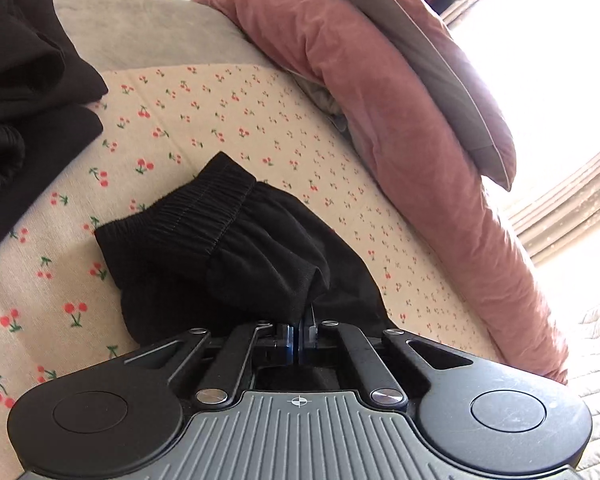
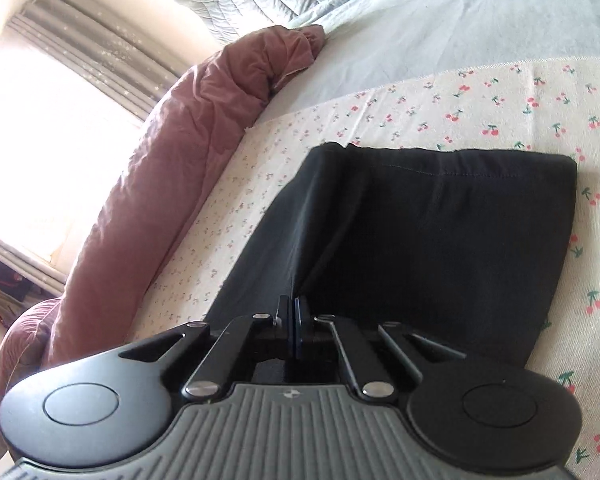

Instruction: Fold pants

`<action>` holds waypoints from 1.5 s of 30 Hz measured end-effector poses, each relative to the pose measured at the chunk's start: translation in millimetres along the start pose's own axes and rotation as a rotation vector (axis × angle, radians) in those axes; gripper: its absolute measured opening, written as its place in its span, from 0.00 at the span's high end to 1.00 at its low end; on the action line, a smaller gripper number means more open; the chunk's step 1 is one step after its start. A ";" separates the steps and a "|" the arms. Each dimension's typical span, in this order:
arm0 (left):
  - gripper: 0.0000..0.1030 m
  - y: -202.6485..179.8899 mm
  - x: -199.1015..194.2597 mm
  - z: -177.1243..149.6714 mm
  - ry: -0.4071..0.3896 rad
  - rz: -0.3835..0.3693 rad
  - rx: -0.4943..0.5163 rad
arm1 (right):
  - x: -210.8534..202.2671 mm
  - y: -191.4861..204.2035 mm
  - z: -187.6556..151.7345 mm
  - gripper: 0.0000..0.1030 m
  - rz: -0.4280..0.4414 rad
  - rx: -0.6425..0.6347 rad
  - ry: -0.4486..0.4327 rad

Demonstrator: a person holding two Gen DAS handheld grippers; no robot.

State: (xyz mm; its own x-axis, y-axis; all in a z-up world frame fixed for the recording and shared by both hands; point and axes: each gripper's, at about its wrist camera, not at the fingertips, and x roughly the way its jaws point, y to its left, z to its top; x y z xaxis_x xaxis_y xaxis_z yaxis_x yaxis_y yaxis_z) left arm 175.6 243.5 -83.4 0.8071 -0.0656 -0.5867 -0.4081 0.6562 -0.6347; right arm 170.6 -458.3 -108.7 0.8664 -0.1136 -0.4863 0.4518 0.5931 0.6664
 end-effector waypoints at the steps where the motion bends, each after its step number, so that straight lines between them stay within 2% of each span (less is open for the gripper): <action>1: 1.00 0.8 -0.6 0.5 -0.004 0.018 0.013 | -6.8 6.4 -2.0 1.00 -0.015 -0.050 -0.013; 6: 1.00 11.5 18.6 -5.4 0.079 0.144 0.030 | -15.8 23.0 -25.4 1.00 -0.189 -0.264 0.005; 10: 0.98 7.8 16.9 -11.1 0.066 0.191 0.092 | -34.5 37.2 -39.1 1.00 -0.193 -0.394 -0.041; 12: 0.98 4.1 18.5 -15.2 0.065 0.225 0.141 | -41.3 25.7 -34.6 1.00 -0.178 -0.329 -0.029; 15: 0.97 4.0 20.9 -18.0 0.074 0.244 0.174 | -34.3 -10.9 -15.1 1.00 -0.166 -0.122 0.029; 19: 0.97 2.9 19.3 -17.9 0.068 0.251 0.192 | -36.2 -48.7 -0.1 1.00 -0.138 0.060 0.005; 21: 0.96 1.8 20.0 -18.2 0.066 0.258 0.196 | -33.7 -65.5 3.4 0.92 -0.146 0.161 0.006; 23: 0.96 -0.8 20.5 -19.6 0.061 0.268 0.204 | -25.3 -75.2 4.9 0.91 -0.184 0.216 0.021; 25: 0.94 -1.9 21.4 -20.3 0.056 0.278 0.205 | -19.0 -79.0 8.0 0.86 -0.172 0.250 0.011; 26: 0.93 -2.2 22.1 -20.6 0.054 0.284 0.201 | -14.2 -79.1 9.6 0.78 -0.165 0.249 0.005; 27: 0.93 -2.4 22.7 -20.9 0.053 0.288 0.199 | -9.2 -77.5 10.8 0.74 -0.165 0.235 0.004; 31: 0.91 -6.7 21.6 -24.8 0.041 0.296 0.216 | 7.9 -48.9 5.4 0.69 -0.214 0.077 -0.006; 33: 0.88 -8.9 21.9 -26.6 0.044 0.294 0.235 | 17.3 -40.8 3.3 0.71 -0.167 0.060 0.033; 35: 0.86 -6.7 21.3 -26.1 0.050 0.290 0.218 | 26.8 -34.2 0.0 1.00 -0.185 0.030 0.065; 39: 0.82 -3.1 15.4 -22.9 0.029 0.302 0.196 | 20.4 -14.8 -6.1 1.00 -0.232 -0.083 0.020; 41: 0.70 -3.5 9.3 -21.5 -0.002 0.307 0.189 | 0.6 -8.8 -3.0 1.00 -0.204 -0.092 -0.024; 43: 0.68 -6.0 7.9 -21.4 -0.011 0.320 0.217 | -21.3 -1.6 -2.1 1.00 -0.192 -0.112 -0.076; 45: 0.68 -5.9 12.7 -22.7 0.011 0.339 0.235 | -39.6 7.5 -5.3 1.00 -0.233 -0.178 -0.130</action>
State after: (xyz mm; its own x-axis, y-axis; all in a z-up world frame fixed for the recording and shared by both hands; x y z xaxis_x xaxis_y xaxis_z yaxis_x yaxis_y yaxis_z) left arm 178.7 221.7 -98.5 0.6383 0.1768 -0.7492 -0.5406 0.7958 -0.2729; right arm 138.5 -445.1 -87.5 0.7691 -0.3570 -0.5302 0.6069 0.6679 0.4307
